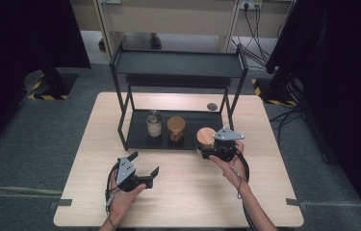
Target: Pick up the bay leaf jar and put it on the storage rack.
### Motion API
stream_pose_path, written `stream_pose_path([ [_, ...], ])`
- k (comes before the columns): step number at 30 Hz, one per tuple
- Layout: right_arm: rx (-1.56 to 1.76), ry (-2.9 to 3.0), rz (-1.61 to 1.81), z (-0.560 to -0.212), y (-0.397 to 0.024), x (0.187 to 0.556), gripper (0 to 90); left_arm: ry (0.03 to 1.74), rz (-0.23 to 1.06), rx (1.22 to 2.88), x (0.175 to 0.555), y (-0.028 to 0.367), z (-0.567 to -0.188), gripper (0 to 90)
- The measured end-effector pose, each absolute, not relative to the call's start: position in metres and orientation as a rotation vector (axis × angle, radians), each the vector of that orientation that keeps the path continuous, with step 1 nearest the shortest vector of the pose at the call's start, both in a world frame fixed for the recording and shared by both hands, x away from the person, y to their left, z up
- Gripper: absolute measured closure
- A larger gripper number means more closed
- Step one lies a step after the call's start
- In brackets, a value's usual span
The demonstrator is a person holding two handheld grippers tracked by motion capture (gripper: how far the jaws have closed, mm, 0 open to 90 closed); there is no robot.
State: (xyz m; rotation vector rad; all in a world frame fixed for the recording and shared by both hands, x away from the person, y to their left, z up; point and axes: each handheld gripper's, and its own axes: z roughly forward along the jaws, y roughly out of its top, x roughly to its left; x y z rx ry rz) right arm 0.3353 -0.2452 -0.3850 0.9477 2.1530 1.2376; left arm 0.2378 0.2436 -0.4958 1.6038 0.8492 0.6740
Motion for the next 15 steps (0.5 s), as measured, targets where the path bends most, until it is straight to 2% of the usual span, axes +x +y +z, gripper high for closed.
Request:
stream_pose_path([
  [15, 0.995, 2.134, 1.221, -0.391, -0.231, 0.358, 26.1, 0.852, 0.672, 1.601, 0.238, 0.244, -0.496, 0.9],
])
